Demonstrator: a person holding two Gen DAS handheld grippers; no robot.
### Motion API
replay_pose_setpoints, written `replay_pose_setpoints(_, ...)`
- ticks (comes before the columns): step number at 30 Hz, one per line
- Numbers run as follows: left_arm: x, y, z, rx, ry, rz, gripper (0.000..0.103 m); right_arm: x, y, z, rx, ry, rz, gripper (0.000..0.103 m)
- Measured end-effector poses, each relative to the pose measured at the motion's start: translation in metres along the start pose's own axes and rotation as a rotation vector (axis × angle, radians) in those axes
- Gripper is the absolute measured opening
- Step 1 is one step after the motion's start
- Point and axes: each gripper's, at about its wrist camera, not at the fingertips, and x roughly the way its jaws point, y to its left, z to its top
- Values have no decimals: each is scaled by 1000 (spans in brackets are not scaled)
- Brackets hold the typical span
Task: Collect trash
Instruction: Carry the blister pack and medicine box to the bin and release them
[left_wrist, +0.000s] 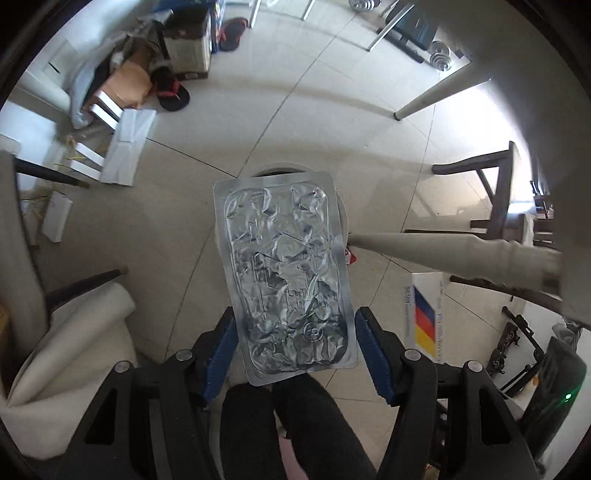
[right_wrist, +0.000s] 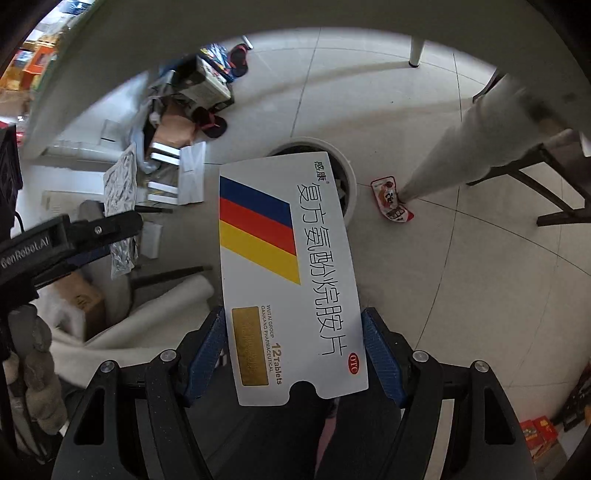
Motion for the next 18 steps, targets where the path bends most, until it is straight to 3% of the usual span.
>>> replay_pose_setpoints(7, 108, 18, 52, 16, 111, 30, 61, 128, -37, 59, 47, 47, 0, 75)
replay_pose_setpoints(13, 146, 29, 70, 4, 148, 44, 62, 191, -40, 107, 13, 76, -12, 75)
replay_pose_setpoints(14, 147, 30, 71, 8, 145, 49, 64, 198, -40, 114, 8, 80, -16, 75)
replay_pose_setpoints(18, 151, 33, 76, 6, 121, 65, 93, 215, -38, 135, 1, 80, -24, 75)
